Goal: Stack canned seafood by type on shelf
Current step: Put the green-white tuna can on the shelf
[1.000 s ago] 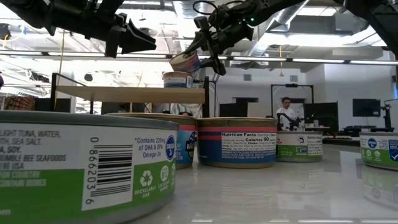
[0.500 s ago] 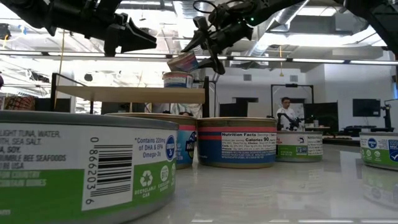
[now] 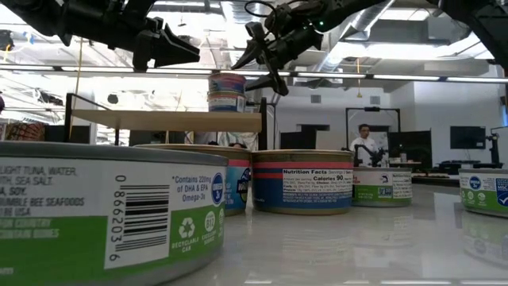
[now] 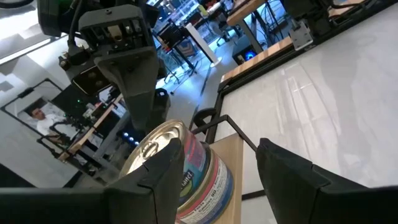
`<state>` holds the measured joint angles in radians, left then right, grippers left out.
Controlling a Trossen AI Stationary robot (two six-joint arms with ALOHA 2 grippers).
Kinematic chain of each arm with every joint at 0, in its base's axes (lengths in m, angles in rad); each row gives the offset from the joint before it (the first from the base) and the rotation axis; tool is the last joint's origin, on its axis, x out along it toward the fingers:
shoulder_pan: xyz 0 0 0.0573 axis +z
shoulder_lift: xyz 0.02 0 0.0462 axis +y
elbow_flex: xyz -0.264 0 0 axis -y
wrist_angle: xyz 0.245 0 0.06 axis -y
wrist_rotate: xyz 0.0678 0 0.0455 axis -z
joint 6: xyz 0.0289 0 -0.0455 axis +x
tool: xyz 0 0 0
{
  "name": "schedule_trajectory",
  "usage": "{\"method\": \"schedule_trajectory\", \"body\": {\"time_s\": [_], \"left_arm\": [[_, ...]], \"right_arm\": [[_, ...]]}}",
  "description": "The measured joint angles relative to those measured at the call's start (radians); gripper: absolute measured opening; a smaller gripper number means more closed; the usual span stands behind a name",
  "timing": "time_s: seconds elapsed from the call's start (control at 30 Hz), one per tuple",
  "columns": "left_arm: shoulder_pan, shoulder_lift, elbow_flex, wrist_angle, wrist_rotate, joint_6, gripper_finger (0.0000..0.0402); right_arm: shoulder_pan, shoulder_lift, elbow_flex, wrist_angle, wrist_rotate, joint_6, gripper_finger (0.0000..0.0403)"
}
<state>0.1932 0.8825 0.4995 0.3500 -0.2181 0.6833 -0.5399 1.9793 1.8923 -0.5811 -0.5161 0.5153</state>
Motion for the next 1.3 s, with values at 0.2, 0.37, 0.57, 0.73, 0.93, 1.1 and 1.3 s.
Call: {"method": "schedule_trajectory", "body": {"time_s": [0.2, 0.37, 0.57, 0.73, 0.93, 1.1, 1.3], "left_arm": [[-0.002, 0.0, 0.0, -0.016, -0.007, -0.018, 0.019], [-0.041, -0.022, 0.0, -0.033, -0.006, -0.053, 0.019], [-0.119, -0.108, 0.0, -0.18, 0.063, -0.174, 0.019], [-0.154, -0.113, 0.0, -0.375, 0.21, -0.456, 0.019], [-0.218, -0.022, 0.0, -0.44, 0.272, -0.641, 0.019], [-0.259, 0.077, 0.0, -0.446, 0.265, -0.776, 0.019], [-0.28, 0.163, 0.0, -0.443, 0.227, -0.931, 0.019]], "right_arm": [[-0.006, -0.001, 0.001, -0.013, 0.019, -0.006, 0.0287], [-0.014, -0.061, 0.054, -0.129, 0.056, -0.143, 0.0287], [0.109, -0.168, 0.05, -0.317, 0.349, -0.371, 0.0287], [0.306, -0.226, -0.094, -0.291, 0.499, -0.422, 0.0287], [0.499, -0.224, -0.307, -0.082, 0.544, -0.343, 0.0287], [0.623, -0.225, -0.421, -0.011, 0.678, -0.246, 0.0287], [0.745, -0.249, -0.503, -0.002, 0.824, -0.16, 0.0287]]}}
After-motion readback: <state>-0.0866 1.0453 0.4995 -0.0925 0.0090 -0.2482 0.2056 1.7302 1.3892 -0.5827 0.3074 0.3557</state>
